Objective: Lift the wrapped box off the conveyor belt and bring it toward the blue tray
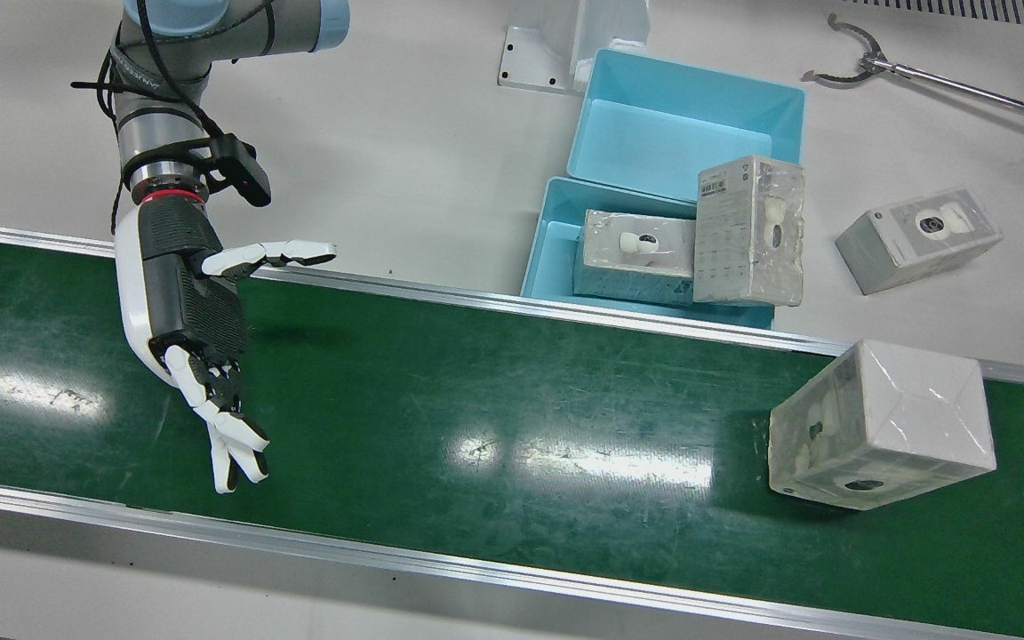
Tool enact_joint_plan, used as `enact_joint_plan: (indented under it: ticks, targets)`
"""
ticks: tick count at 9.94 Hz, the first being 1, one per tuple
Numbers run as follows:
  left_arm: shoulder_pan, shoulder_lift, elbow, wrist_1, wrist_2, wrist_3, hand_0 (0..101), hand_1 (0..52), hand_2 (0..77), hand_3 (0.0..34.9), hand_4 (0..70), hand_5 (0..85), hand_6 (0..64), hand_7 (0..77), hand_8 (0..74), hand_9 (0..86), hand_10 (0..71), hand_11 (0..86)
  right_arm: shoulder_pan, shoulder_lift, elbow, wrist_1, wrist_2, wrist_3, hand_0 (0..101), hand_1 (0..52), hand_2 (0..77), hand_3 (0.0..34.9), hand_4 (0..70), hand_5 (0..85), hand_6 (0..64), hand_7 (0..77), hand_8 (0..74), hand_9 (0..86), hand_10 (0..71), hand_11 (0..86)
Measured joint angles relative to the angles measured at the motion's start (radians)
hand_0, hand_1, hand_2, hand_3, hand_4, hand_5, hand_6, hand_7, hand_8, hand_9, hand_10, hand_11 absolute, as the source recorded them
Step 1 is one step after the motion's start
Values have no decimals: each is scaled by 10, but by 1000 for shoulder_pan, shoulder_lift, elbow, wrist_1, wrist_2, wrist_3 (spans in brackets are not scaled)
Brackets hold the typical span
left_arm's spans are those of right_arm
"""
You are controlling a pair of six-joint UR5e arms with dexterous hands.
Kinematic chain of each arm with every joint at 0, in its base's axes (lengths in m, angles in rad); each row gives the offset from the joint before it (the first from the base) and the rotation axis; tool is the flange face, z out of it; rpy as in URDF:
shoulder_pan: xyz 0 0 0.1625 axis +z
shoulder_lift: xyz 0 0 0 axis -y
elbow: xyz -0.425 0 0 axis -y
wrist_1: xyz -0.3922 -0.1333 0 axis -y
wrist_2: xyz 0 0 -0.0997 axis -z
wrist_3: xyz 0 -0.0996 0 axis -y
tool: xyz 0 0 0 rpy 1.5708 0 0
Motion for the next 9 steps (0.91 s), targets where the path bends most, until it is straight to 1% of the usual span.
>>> enact_joint_plan:
  ticks: [7,9]
  targets:
    - [0,0,0,0,0,0,0,0,11,0,0,11,5,5,5,0,5,5,-1,1,3,0,2,-5,486,169,131,0,109,164,33,38,5,33,0,5]
    - [0,0,0,0,0,0,0,0,5,0,0,11,5,5,5,0,5,5,-7,2,1,0,1,-15,486,169,142,0,109,175,33,44,5,33,0,5]
